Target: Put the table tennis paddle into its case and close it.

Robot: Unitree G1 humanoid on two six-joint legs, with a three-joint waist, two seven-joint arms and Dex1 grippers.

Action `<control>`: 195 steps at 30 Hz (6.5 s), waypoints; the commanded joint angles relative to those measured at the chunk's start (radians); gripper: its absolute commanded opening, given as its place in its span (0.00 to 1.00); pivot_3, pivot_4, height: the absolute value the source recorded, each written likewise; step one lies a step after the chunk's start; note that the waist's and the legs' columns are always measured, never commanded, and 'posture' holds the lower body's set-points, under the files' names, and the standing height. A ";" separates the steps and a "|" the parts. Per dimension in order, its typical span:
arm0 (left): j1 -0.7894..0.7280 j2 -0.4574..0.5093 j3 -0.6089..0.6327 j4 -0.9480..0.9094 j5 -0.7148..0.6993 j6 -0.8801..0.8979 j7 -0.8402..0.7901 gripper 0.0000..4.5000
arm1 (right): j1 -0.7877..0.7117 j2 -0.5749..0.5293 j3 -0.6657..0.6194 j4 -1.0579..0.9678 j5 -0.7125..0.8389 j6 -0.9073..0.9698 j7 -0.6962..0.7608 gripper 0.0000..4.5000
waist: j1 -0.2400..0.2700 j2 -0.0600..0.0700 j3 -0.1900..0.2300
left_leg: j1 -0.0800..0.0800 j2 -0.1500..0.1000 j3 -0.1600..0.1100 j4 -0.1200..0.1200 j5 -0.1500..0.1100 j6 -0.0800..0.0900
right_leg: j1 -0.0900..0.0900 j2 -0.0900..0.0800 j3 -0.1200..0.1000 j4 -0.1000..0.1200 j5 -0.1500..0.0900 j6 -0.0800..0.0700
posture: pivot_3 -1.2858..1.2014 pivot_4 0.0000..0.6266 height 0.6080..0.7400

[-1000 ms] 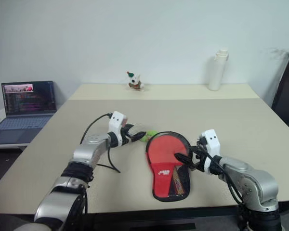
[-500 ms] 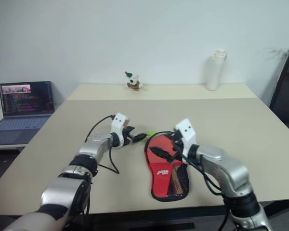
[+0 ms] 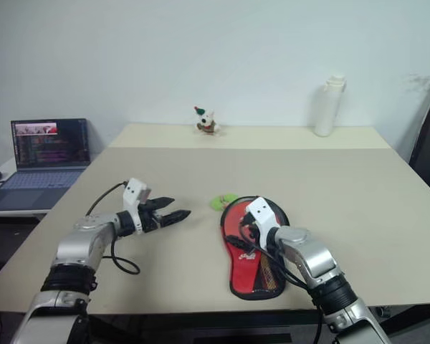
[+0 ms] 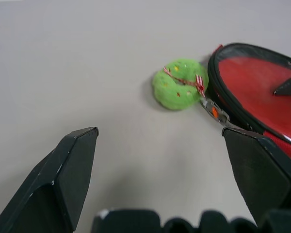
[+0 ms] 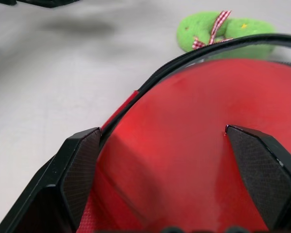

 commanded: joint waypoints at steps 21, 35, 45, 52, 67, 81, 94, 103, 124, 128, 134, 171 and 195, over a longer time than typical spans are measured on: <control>-0.451 -0.264 -0.144 0.814 0.308 -0.288 0.230 0.99 | 0.056 0.067 -0.006 -0.087 -0.052 0.040 -0.024 1.00 | -0.011 -0.003 -0.002 | 0.001 0.000 0.000 -0.001 0.000 0.000 | 0.000 0.003 0.000 0.001 -0.001 0.001 | 0.52 0.24 1.00; -0.425 -0.282 -0.124 0.810 0.307 -0.298 0.238 0.99 | 0.035 0.104 -0.024 -0.021 -0.119 -0.013 -0.091 1.00 | -0.009 -0.005 -0.004 | 0.001 0.000 0.000 -0.001 0.000 0.000 | 0.000 0.002 0.000 0.002 -0.003 0.005 | 0.52 0.24 1.00; -0.410 -0.285 -0.055 0.794 0.260 -0.270 0.190 0.54 | 0.017 0.110 -0.023 0.020 -0.135 -0.039 -0.097 1.00 | -0.010 -0.005 -0.004 | 0.002 0.000 0.000 -0.001 0.000 0.000 | 0.000 0.001 0.000 0.002 -0.003 0.004 | 0.52 0.24 1.00; -0.416 -0.280 -0.049 0.787 0.265 -0.274 0.193 0.00 | 0.021 0.093 -0.005 0.031 -0.169 -0.055 -0.104 1.00 | -0.010 -0.005 -0.004 | 0.002 0.000 0.000 -0.001 0.000 0.000 | 0.000 0.002 0.000 0.003 -0.003 0.005 | 0.52 0.24 1.00; -0.633 -0.317 -0.074 0.812 0.335 -0.354 0.354 0.00 | 0.085 0.042 0.055 0.095 -0.249 -0.073 -0.061 1.00 | -0.007 -0.006 -0.005 | 0.002 -0.001 0.000 -0.001 0.000 0.000 | 0.001 0.001 0.000 0.001 -0.003 0.005 | 0.52 0.24 1.00; -0.713 -0.476 -0.172 0.880 0.505 -0.421 0.519 0.00 | 0.242 0.023 0.102 -0.012 -0.239 0.059 -0.013 1.00 | -0.005 -0.008 -0.011 | 0.002 -0.001 0.000 -0.001 0.000 -0.001 | 0.001 0.002 0.000 0.001 -0.003 0.005 | 0.52 0.24 1.00; -0.745 -0.567 -0.338 0.890 0.708 -0.566 0.627 0.00 | 0.372 0.040 0.151 -0.147 -0.231 0.160 -0.039 1.00 | -0.001 -0.009 -0.021 | 0.011 -0.001 -0.003 -0.003 -0.001 -0.001 | 0.014 0.002 -0.004 -0.008 -0.004 0.007 | 0.52 0.24 1.00; -0.780 -0.634 -0.390 0.894 0.772 -0.633 0.659 0.00 | 0.445 0.037 0.159 -0.230 -0.227 0.201 -0.063 1.00 | 0.004 -0.009 -0.024 | 0.008 -0.001 -0.003 -0.005 -0.001 -0.002 | 0.015 0.002 -0.004 -0.015 -0.004 0.008 | 0.52 0.24 1.00; -0.739 -0.743 -0.409 0.891 0.764 -0.737 0.504 0.20 | 0.446 0.045 0.154 -0.226 -0.230 0.189 -0.085 1.00 | 0.018 -0.008 -0.026 | 0.007 -0.001 -0.003 -0.004 -0.002 -0.002 | 0.014 0.002 -0.005 -0.015 -0.005 0.008 | 0.52 0.24 1.00; -0.734 -0.739 -0.407 0.891 0.757 -0.740 0.487 0.50 | 0.425 0.049 0.150 -0.200 -0.232 0.175 -0.081 1.00 | 0.014 -0.006 -0.032 | 0.008 -0.001 -0.003 -0.004 -0.002 -0.002 | 0.014 0.002 -0.005 -0.015 -0.005 0.008 | 0.52 0.24 1.00; -0.736 -0.703 -0.390 0.884 0.745 -0.773 0.522 0.89 | 0.376 0.052 0.131 -0.164 -0.229 0.158 -0.075 1.00 | 0.010 -0.006 -0.036 | 0.011 0.000 -0.003 -0.004 -0.002 -0.002 | 0.015 0.003 -0.004 -0.014 -0.004 0.008 | 0.52 0.24 1.00; -0.380 -0.408 -0.195 0.695 0.364 -0.669 -0.125 0.89 | 0.162 -0.241 -0.254 -0.344 -0.027 0.087 -0.024 1.00 | -0.008 -0.005 -0.016 | 0.002 -0.001 -0.002 -0.003 -0.001 -0.002 | 0.008 0.002 -0.001 -0.013 -0.003 0.009 | 0.52 0.24 1.00; -0.331 -0.389 -0.212 0.713 0.374 -0.678 -0.104 0.90 | 0.007 -0.149 -0.188 0.090 -0.204 -0.180 -0.081 0.47 | -0.009 -0.005 -0.016 | 0.002 0.000 -0.001 -0.003 -0.001 -0.002 | 0.007 0.003 0.000 -0.012 -0.002 0.006 | 0.52 0.24 1.00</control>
